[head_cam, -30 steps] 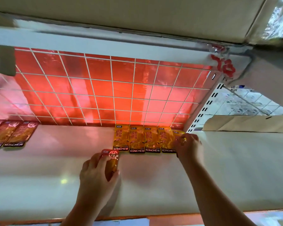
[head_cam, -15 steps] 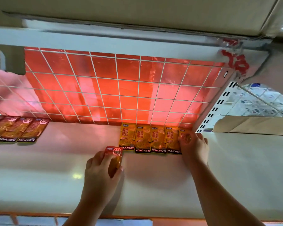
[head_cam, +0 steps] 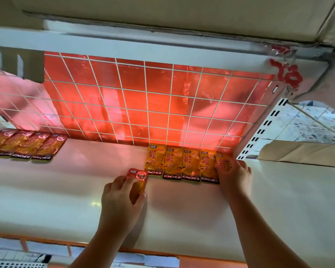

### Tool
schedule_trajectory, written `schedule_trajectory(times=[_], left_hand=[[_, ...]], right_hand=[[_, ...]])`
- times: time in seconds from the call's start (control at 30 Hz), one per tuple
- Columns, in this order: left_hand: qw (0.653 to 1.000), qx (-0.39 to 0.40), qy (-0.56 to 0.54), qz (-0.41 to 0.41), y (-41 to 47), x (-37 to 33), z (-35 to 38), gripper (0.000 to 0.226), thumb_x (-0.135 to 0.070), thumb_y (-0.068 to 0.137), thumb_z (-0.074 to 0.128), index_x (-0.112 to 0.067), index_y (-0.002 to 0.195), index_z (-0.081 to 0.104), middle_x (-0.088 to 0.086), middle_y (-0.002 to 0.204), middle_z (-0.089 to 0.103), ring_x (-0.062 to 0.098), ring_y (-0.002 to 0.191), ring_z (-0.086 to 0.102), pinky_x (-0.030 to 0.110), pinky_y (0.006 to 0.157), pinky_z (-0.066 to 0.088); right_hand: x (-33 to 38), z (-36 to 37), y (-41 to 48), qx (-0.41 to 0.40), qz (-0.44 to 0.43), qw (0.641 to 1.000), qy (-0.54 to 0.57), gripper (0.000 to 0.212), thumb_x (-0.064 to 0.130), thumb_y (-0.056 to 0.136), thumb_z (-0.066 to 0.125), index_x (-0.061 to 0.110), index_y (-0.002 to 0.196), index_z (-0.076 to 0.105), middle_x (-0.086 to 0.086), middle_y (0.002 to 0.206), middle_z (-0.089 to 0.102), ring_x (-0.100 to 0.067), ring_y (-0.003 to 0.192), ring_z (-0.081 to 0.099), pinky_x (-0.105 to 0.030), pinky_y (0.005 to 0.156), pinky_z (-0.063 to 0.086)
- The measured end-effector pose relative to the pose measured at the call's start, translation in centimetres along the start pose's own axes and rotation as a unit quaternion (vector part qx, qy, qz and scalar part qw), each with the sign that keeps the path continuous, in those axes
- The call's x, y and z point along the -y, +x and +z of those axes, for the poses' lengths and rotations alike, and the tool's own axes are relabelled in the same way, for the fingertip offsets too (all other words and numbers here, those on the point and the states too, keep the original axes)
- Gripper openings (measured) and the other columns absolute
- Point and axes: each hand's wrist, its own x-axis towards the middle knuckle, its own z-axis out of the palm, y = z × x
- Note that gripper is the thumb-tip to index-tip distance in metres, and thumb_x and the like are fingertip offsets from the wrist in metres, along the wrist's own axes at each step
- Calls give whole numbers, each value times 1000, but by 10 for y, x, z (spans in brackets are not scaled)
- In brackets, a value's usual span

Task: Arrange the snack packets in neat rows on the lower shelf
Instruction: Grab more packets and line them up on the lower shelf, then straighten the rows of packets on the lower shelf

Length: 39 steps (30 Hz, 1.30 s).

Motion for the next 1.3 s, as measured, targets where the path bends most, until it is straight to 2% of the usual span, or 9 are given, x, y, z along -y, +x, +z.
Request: schedule_trajectory(times=[0.13,0.27,0.5,0.63,0.73,0.9,1.1,1.23,1.3], left_hand=[[1000,3,-16,-24,3,2,0,57,-41,76,88,-17,123,68,5,118,72,26,99,63,36,87,51],[997,-33,-50,-39,8,-8,-4,56,-34,73,92,-13,119,70,5,111,75,26,95,64,33,85,48],[997,-50,-36,-55,30,30,-22,55,-44,84,78,-16,129,65,5,121,71,29,98,64,43,87,54],[997,-28,47,-57,55,81,-41,60,-48,79,80,-14,127,66,13,124,68,38,99,65,49,85,54],[994,22,83,-68,73,120,-54,66,-39,71,86,-17,129,63,14,126,67,40,100,65,47,84,53],[998,18,36,-57,97,173,-72,53,-21,80,77,-17,131,63,13,129,64,37,112,63,47,92,53],[999,21,14,27,104,234,-95,49,-45,85,65,-27,131,64,4,129,65,32,114,61,47,97,49],[996,0,66,57,106,264,-108,47,-41,84,63,-24,128,68,5,132,63,33,121,56,51,99,45],[995,-7,73,66,107,266,-108,44,-36,86,63,-21,128,68,7,136,62,34,125,54,53,102,42]], right_hand=[[10,-6,-12,-20,5,1000,-2,41,44,83,70,27,121,67,-10,114,63,-37,103,52,-45,91,45],[48,2,-37,-13,-114,993,34,37,40,77,72,20,108,70,-7,110,64,-35,101,55,-43,88,45],[160,29,-120,104,-307,939,116,32,39,85,59,22,111,67,3,112,61,-19,105,56,-34,89,51],[222,53,-160,230,-365,897,98,45,31,93,51,25,137,54,3,139,52,-18,125,47,-29,109,39],[267,73,-178,268,-368,885,97,55,25,94,53,29,148,43,6,148,44,-16,134,40,-25,117,30],[325,105,-189,305,-370,877,34,75,29,88,56,34,156,26,7,158,32,-18,139,33,-34,120,27],[359,135,-193,273,-358,893,-22,64,45,95,49,32,155,31,8,163,28,-16,147,27,-28,122,11],[370,144,-192,271,-334,902,-43,68,55,96,44,33,157,26,11,165,20,-12,151,17,-24,121,-1],[378,145,-190,266,-331,905,-38,66,55,97,45,32,156,28,12,164,22,-12,149,20,-23,118,2]])
